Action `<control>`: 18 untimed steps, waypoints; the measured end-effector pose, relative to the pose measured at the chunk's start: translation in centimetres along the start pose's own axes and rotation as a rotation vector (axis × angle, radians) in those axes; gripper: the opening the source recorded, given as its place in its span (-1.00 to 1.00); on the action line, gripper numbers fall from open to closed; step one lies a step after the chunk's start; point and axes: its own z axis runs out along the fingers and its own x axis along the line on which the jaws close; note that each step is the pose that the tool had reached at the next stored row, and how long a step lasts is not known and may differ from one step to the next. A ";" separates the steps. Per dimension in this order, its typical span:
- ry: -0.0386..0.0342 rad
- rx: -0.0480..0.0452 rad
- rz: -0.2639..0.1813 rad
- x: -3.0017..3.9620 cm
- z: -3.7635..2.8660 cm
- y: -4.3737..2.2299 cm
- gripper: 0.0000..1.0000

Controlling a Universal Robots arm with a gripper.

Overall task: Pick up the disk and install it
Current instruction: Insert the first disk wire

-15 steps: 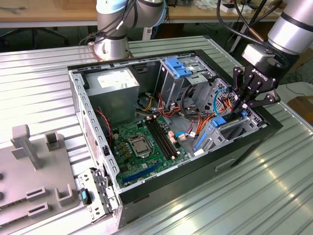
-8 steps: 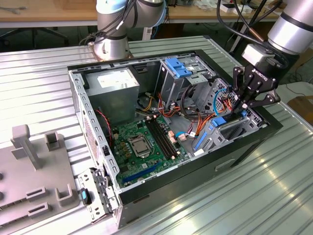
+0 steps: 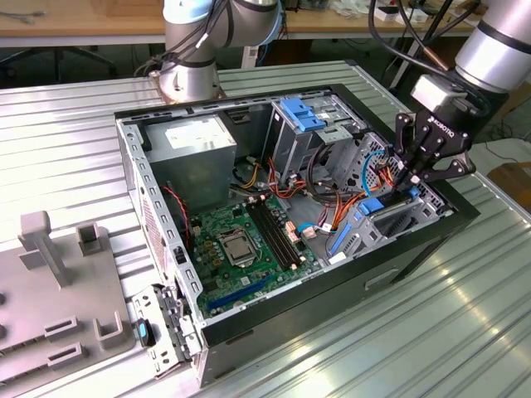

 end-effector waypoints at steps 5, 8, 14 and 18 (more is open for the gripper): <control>0.0004 0.0000 0.000 0.02 -0.40 0.03 -0.67; 0.0002 0.0000 0.000 0.02 -0.47 0.04 -0.67; -0.0233 -0.0006 -0.002 0.19 -0.49 0.01 -0.67; -0.0574 -0.0013 -0.004 1.06 -0.47 -0.12 -0.67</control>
